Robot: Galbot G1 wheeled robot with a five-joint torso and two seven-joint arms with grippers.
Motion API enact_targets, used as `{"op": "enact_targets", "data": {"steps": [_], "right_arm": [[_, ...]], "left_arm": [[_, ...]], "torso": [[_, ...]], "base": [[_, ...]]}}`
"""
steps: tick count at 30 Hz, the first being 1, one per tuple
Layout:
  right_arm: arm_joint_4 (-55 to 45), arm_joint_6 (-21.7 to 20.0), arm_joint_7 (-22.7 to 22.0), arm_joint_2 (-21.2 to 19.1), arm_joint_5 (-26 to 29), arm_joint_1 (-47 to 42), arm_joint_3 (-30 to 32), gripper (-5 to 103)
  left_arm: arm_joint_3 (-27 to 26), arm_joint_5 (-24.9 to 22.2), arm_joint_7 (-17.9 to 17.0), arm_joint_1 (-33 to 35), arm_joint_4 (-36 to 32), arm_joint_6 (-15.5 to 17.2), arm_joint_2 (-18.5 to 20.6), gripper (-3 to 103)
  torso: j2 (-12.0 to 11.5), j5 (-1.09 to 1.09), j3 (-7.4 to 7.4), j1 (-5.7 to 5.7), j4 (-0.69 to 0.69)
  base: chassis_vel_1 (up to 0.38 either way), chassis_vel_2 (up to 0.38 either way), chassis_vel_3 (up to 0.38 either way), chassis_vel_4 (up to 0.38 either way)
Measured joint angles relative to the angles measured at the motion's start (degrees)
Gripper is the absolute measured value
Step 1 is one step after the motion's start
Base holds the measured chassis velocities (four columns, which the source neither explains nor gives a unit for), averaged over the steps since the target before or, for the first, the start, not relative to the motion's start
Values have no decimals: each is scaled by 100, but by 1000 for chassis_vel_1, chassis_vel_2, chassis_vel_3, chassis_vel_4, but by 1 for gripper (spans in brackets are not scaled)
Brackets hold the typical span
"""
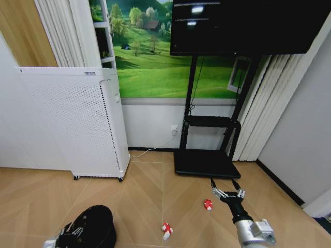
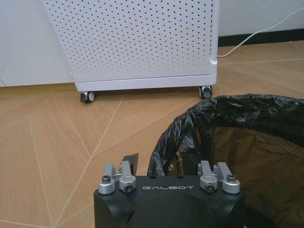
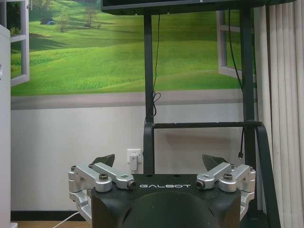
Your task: Pick up the trash bin and place the garbage on the floor into it.
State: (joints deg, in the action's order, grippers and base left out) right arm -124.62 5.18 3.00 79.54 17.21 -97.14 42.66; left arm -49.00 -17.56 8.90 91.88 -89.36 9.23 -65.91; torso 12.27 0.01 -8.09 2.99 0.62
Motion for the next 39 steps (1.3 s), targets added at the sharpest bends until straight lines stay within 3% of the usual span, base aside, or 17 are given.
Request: {"op": "enact_targets", "data": {"steps": [1, 3, 5, 6, 7, 9, 11, 12, 24, 39], "right_arm": [[0, 0, 0, 0, 0, 0, 0, 100], [27, 0, -1, -8, 1, 29, -4, 100], [37, -1, -2, -13, 2, 39, -5, 100], [47, -3, -4, -20, 8, 54, -8, 100], [47, -3, -4, -20, 8, 54, -8, 100], [58, -12, -5, -25, 16, 77, -15, 100], [64, -15, -6, -25, 17, 87, -18, 100], [69, -20, -7, -26, 18, 96, -24, 100], [88, -16, -13, -40, 28, 84, 0, 100], [62, -27, -144, -45, -38, 33, 2, 100]], "left_arm": [[0, 0, 0, 0, 0, 0, 0, 59], [6, -9, 2, -9, -2, 0, 15, 42], [8, -10, 2, -14, 3, 0, 16, 42], [8, -10, 6, -17, 9, 0, 13, 32], [8, -10, 6, -17, 9, 0, 13, 32], [10, -8, 8, -13, 11, -7, 5, 20], [10, -6, 23, -11, 12, -11, 1, 20], [7, -5, 32, -12, 15, -31, -4, 12], [-26, 19, 27, -46, -36, -129, -84, 9], [-322, -299, -166, 136, -1435, 50, -16, 7]], "torso": [[0, 0, 0, 0, 0], [1, -1, -1, 0, -1], [2, 0, -2, 0, -1], [3, -1, -2, 0, -1], [3, -1, -2, 0, -1], [4, 0, -3, 1, -1], [5, -1, -3, 1, -1], [5, -2, -3, 1, 0], [6, 1, -5, 2, -1], [9, -1, -6, 2, -1]], "base": [[0, 0, 0, 0], [0, 0, 0, 0], [0, 0, 0, 0], [0, 0, 0, 0], [0, 0, 0, 0], [0, 0, 0, 0], [0, 0, 0, 0], [0, 0, 0, 0], [0, 0, 0, 0], [0, 0, 0, 0]]}}
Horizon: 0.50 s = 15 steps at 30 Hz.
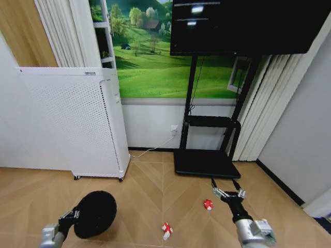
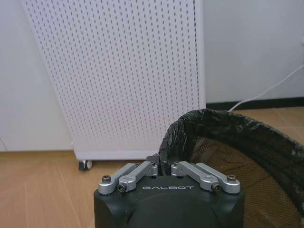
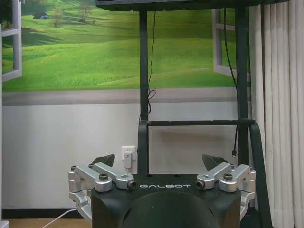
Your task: Pick up the trash bin and place the garbage on the floor into it.
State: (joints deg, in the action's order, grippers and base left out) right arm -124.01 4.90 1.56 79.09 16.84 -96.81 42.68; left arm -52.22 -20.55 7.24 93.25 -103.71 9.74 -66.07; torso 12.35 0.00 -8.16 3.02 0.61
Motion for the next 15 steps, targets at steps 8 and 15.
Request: {"op": "enact_targets", "data": {"steps": [8, 15], "right_arm": [[0, -51, -123, -37, -177, -1, 16, 100], [33, -694, -395, -594, -394, -134, -70, 100]], "left_arm": [[-201, -154, -53, 43, -488, 72, 62, 7], [-223, -61, -34, 209, -799, 67, 81, 7]], "torso": [[0, -1, 0, 0, 0], [1, 0, 0, 0, 1]], "base": [[0, 0, 0, 0], [0, 0, 0, 0]]}}
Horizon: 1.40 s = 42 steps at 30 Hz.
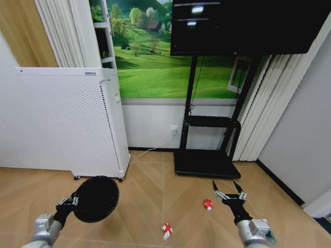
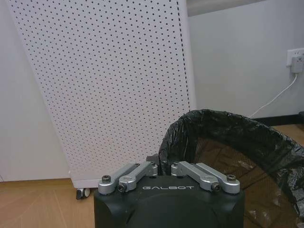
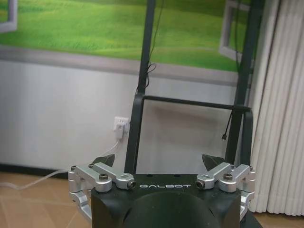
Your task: Pick up the trash bin and place the garbage on the floor into it.
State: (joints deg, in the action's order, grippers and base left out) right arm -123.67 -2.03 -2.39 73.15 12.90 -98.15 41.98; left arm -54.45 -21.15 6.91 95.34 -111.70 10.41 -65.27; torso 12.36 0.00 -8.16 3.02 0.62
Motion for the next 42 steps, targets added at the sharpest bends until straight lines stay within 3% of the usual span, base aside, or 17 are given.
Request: {"op": "enact_targets", "data": {"steps": [1, 3, 6, 8, 11, 17, 28, 42], "right_arm": [[0, 0, 0, 0, 0, 0, 0, 100], [183, -110, -9, -491, -1, 36, -140, 100], [292, -119, -6, -742, 2, 73, -225, 100], [544, -82, 2, -1130, 0, 170, -415, 100], [804, -50, -49, -1361, 57, 322, -638, 100], [1093, 96, -200, -1346, 404, 562, -995, 100], [1215, 503, -193, -1177, 423, 676, -1142, 100], [1173, 407, -123, -1115, 580, 622, -1130, 100]], "left_arm": [[0, 0, 0, 0, 0, 0, 0, 7], [-6, 9, 5, 32, 11, -24, 9, 7], [-13, 9, 7, 45, 11, -30, 9, 7], [-18, 9, 9, 79, -5, -37, -3, 7], [-19, 35, 9, 124, -36, -40, -48, 7], [-13, 135, 8, 171, -73, -43, -137, 7], [65, 195, 3, 83, -46, -47, -187, 7], [112, 189, 1, -2, 57, -38, -136, 7]], "torso": [[0, 0, 0, 0, 0], [0, -1, 0, 0, -2], [0, 0, 0, 0, -2], [0, -1, -1, 0, -2], [0, -1, -1, 0, -1], [0, -1, -1, 0, -1], [0, 0, -1, 0, -1], [0, 1, -1, 0, -2]], "base": [[0, 0, 0, 0], [0, 0, 0, 0], [0, 0, 0, 0], [0, 0, 0, 0], [0, 0, 0, 0], [0, 0, 0, 0], [0, 0, 0, 0], [-15, -20, 16, 15]]}}
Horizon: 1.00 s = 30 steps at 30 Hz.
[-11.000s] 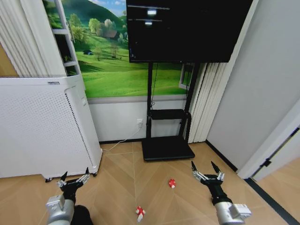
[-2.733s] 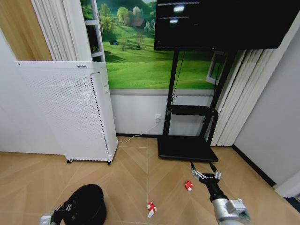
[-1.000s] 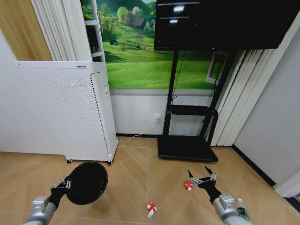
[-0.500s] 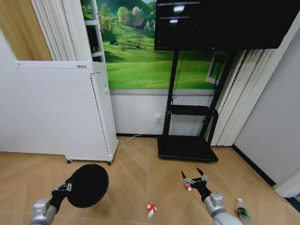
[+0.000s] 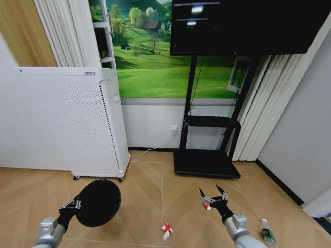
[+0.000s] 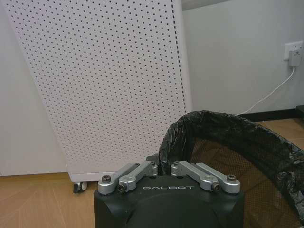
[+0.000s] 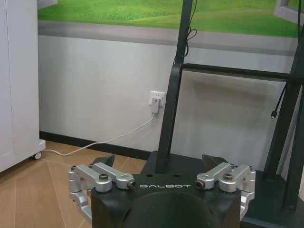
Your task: Pick up the trash bin and place the garbage on the floor into it.
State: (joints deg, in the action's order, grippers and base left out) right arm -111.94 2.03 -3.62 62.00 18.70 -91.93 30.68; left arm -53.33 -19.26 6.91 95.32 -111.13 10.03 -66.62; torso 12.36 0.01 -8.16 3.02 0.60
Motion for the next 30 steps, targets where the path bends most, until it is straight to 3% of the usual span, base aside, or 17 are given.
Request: {"op": "enact_targets", "data": {"steps": [16, 30], "right_arm": [[-32, 136, 92, 104, -431, -51, 69, 100], [-52, 65, 108, 176, -516, -66, 45, 100]], "left_arm": [[45, 8, 14, -72, 73, -17, -6, 7], [49, 31, 7, -98, 88, -37, -6, 7]], "torso": [[0, -2, 0, 0, 2], [0, -1, 0, 0, 2]], "base": [[-139, -152, 138, 140], [154, 108, -154, -101]]}}
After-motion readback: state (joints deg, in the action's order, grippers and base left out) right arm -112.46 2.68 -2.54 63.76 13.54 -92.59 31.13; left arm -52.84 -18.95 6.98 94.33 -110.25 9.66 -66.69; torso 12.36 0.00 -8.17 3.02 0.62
